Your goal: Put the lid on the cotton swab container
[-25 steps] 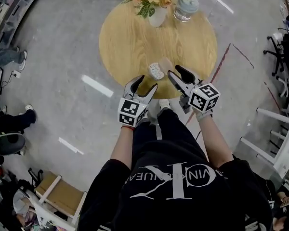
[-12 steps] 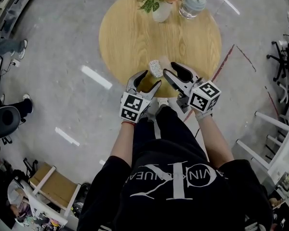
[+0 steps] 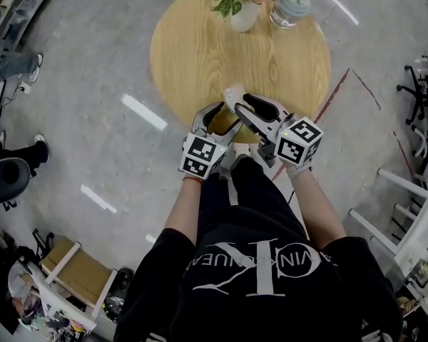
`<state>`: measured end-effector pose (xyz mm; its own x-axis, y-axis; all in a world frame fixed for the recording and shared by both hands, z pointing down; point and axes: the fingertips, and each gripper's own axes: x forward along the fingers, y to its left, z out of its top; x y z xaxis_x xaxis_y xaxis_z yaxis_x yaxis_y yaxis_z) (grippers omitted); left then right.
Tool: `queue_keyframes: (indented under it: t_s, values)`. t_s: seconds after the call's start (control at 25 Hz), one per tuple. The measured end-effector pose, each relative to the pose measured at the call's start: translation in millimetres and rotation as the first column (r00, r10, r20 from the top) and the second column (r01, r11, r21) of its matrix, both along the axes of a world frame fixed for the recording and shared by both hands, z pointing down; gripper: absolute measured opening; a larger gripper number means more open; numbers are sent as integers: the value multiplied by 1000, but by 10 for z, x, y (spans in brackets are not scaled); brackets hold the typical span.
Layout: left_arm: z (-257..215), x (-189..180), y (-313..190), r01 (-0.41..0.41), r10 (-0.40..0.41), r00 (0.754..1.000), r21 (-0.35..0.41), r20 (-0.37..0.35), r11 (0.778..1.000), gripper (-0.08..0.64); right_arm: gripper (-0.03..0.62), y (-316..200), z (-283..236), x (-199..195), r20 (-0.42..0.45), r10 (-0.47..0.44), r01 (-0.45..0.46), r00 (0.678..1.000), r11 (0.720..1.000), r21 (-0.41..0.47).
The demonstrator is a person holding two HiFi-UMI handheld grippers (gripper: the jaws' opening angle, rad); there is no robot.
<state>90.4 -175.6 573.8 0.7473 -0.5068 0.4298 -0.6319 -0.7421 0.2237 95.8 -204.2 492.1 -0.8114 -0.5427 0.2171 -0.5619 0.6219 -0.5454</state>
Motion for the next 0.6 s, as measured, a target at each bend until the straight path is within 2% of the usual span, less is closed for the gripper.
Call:
queue_keyframes:
  t_s: [0.16,0.32,0.48,0.6]
  values:
    - [10,-9,-2,1,-1,1000,3,5,1000,249,121,-19,53,-25,-1,7,-7,1000,1000,-17]
    - [33,-23,-23,0,0,1000,7,21,1000,249,52,-60,141,-34,-42,21,-23,999,999,-33]
    - [59,-34,-47,-5,5,999,11,40,1000,249,40,-48,205,-128,-128,-19,15,992,999,-28]
    - [70,-29,-63,-7,7,999,15,51,1000,249,34,-42,241,-188,-222,-51,51,974,999,-8]
